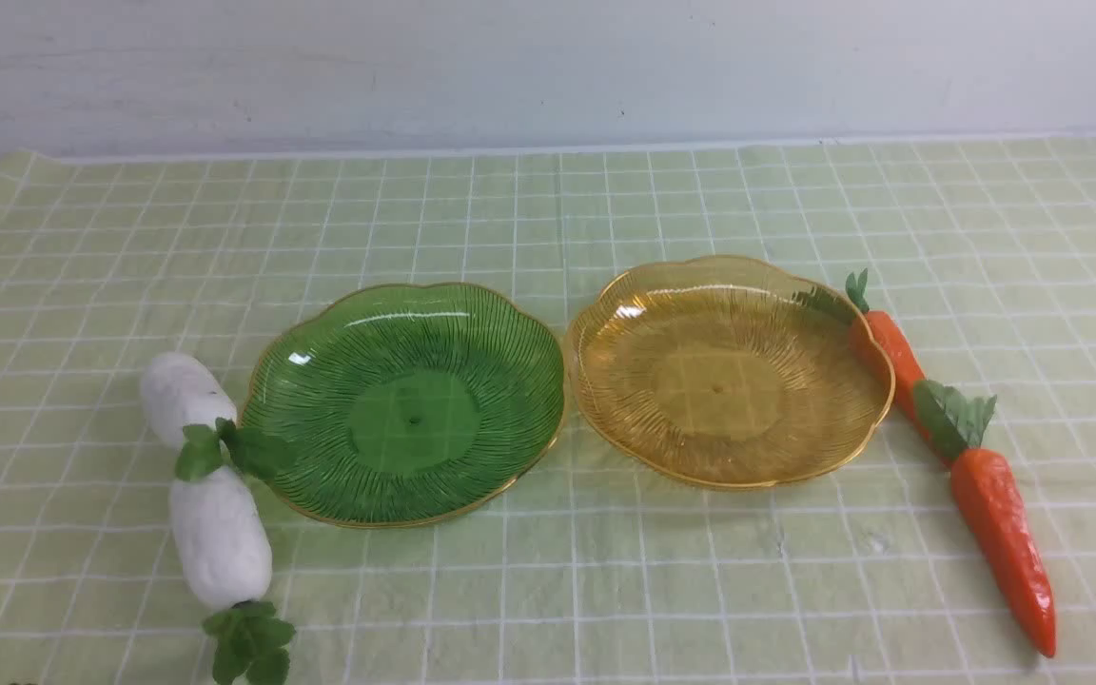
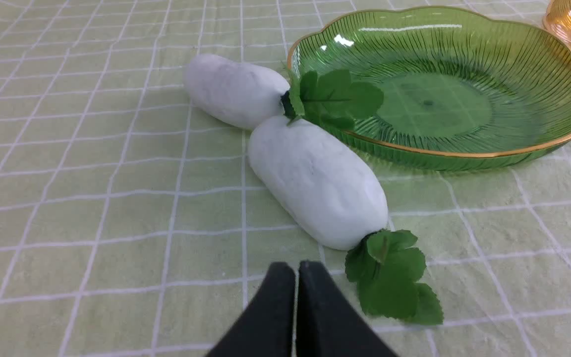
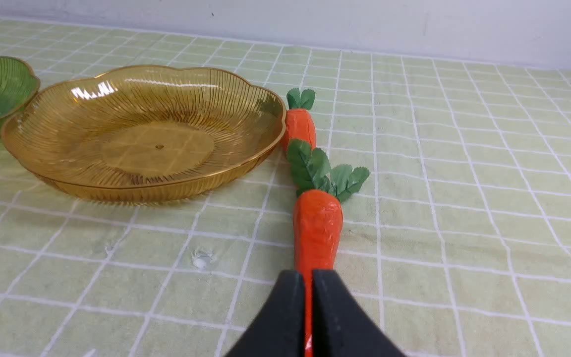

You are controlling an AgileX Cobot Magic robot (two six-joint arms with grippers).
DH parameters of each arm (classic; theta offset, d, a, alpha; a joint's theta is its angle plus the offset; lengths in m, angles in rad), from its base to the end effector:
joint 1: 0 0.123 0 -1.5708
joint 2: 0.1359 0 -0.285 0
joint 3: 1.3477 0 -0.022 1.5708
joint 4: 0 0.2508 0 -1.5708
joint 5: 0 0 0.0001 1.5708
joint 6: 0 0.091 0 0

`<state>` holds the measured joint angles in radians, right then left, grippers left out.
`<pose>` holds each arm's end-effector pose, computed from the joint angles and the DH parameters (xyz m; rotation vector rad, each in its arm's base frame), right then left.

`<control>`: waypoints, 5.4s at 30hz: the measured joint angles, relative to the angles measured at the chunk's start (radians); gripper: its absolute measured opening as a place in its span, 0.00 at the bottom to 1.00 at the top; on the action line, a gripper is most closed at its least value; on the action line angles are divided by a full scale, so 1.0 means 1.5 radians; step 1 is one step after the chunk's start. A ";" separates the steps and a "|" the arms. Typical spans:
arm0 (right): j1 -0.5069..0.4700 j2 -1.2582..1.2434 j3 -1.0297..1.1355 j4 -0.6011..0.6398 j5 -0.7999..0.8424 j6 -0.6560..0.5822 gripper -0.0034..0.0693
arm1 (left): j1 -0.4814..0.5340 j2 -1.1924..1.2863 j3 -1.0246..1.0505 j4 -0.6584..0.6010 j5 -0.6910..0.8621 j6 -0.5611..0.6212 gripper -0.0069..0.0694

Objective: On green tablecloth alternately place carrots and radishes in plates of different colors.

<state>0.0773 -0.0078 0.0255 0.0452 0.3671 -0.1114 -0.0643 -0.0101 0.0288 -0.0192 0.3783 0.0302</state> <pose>0.0527 0.0056 0.1720 -0.1479 1.8622 0.0207 0.0524 -0.0040 0.1700 0.0769 1.8792 -0.0423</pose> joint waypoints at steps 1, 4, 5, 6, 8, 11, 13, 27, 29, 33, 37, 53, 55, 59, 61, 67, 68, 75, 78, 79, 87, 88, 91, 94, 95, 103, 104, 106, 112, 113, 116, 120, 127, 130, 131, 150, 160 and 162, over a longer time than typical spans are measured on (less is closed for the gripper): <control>0.000 0.000 0.000 0.000 0.000 0.000 0.07 | 0.000 0.000 0.000 0.000 0.000 0.000 0.08; 0.000 0.000 0.000 0.000 0.000 0.000 0.07 | 0.000 0.000 0.000 0.000 0.000 0.000 0.08; 0.000 0.000 0.000 0.000 0.000 0.000 0.07 | 0.000 0.000 0.000 0.000 0.000 0.000 0.08; 0.000 0.000 0.000 0.000 0.000 0.000 0.07 | 0.000 0.000 0.000 0.000 0.000 0.000 0.08; 0.000 0.000 0.000 0.000 0.000 0.000 0.07 | 0.000 0.000 0.000 0.000 0.000 0.000 0.08; 0.000 0.000 0.000 0.000 0.000 0.000 0.07 | 0.000 0.000 0.000 0.000 0.000 0.000 0.08; 0.000 0.000 0.000 0.000 0.000 0.000 0.07 | 0.000 0.000 0.000 0.000 0.000 0.000 0.08; 0.000 0.000 0.000 -0.093 0.003 -0.049 0.07 | 0.000 0.000 0.000 0.000 0.000 0.000 0.08; 0.000 0.000 0.000 -0.119 0.003 -0.058 0.07 | 0.000 0.000 0.000 0.000 0.000 0.000 0.08; 0.000 0.000 -0.001 -0.154 0.005 -0.066 0.07 | 0.000 0.000 0.000 0.000 0.001 0.000 0.08; 0.000 0.000 -0.001 -0.188 0.004 -0.068 0.07 | 0.000 0.000 0.000 -0.002 0.001 0.000 0.08; 0.000 0.000 0.003 0.295 -0.168 0.293 0.07 | 0.000 0.000 0.000 -0.579 -0.047 -0.182 0.08; 0.000 0.000 0.003 0.321 -0.173 0.294 0.07 | 0.000 0.000 0.000 -0.606 -0.053 -0.180 0.08; 0.000 0.000 0.003 0.341 -0.201 0.294 0.07 | 0.000 0.000 -0.004 -0.641 -0.053 -0.167 0.08; 0.000 0.000 -0.020 0.334 -0.197 0.265 0.07 | 0.000 0.000 -0.047 -0.644 -0.035 -0.131 0.08; 0.000 0.106 -0.159 0.245 -0.126 0.118 0.07 | 0.000 0.088 -0.145 -0.627 0.031 -0.033 0.08; 0.000 0.139 -0.186 0.227 -0.097 0.100 0.07 | 0.000 0.115 -0.157 -0.616 0.056 -0.020 0.08; 0.000 0.492 -0.324 0.083 0.172 0.099 0.07 | 0.000 0.386 -0.244 -0.496 0.246 0.019 0.08; 0.000 0.613 -0.363 0.057 0.187 0.160 0.08 | 0.000 0.459 -0.270 -0.473 0.266 0.023 0.09; 0.000 0.657 -0.378 0.049 0.186 0.182 0.09 | 0.000 0.492 -0.284 -0.463 0.268 0.026 0.10; 0.000 0.924 -0.500 -0.016 0.170 0.221 0.26 | 0.000 0.603 -0.327 -0.416 0.262 0.055 0.29; 0.000 0.935 -0.508 -0.025 0.170 0.221 0.29 | 0.000 0.605 -0.327 -0.416 0.262 0.055 0.29; 0.000 1.007 -0.539 -0.053 0.170 0.221 0.44 | 0.000 0.608 -0.328 -0.414 0.259 0.059 0.39; 0.000 1.061 -0.558 -0.062 0.170 0.224 0.58 | 0.000 0.608 -0.328 -0.414 0.255 0.059 0.45; 0.000 1.075 -0.562 -0.062 0.170 0.224 0.61 | 0.000 0.608 -0.328 -0.414 0.254 0.059 0.45; 0.000 1.142 -0.570 -0.063 0.169 0.224 0.60 | 0.000 0.608 -0.328 -0.414 0.253 0.059 0.46; 0.000 1.142 -0.570 -0.063 0.168 0.224 0.59 | 0.000 0.608 -0.328 -0.414 0.253 0.059 0.46; 0.000 1.142 -0.571 -0.063 0.170 0.224 0.48 | 0.000 0.608 -0.328 -0.414 0.253 0.059 0.46; 0.000 1.059 -0.586 -0.078 0.255 0.224 0.34 | 0.000 0.608 -0.328 -0.399 0.252 0.059 0.46; 0.000 1.042 -0.592 -0.076 0.261 0.224 0.34 | 0.000 0.608 -0.328 -0.391 0.252 0.059 0.46; 0.000 0.988 -0.605 -0.030 0.242 0.223 0.34 | 0.000 0.608 -0.328 -0.380 0.246 0.059 0.46; 0.013 0.951 -0.611 0.061 0.147 0.170 0.34 | 0.000 0.608 -0.328 -0.379 0.234 0.059 0.46; 0.091 1.017 -0.667 0.216 0.075 -0.063 0.34 | 0.000 0.608 -0.328 -0.380 0.230 0.059 0.46; 0.103 1.064 -0.704 0.241 0.074 -0.106 0.34 | 0.000 0.608 -0.328 -0.381 0.230 0.059 0.46; 0.106 1.096 -0.724 0.247 0.072 -0.115 0.34 | 0.000 0.608 -0.328 -0.381 0.230 0.059 0.46; 0.106 1.259 -0.820 0.286 0.064 -0.121 0.78 | 0.000 0.608 -0.328 -0.382 0.228 0.059 0.46; 0.106 1.210 -0.964 0.147 0.297 -0.120 0.74 | 0.000 0.608 -0.328 -0.382 0.228 0.059 0.46; 0.106 1.198 -1.014 0.078 0.377 -0.102 0.68 | 0.000 0.608 -0.328 -0.382 0.228 0.059 0.46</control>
<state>0.2358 1.7889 -1.4960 0.1626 0.9325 -0.2647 -0.0641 0.9015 -0.4624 -0.5916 0.7202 0.1192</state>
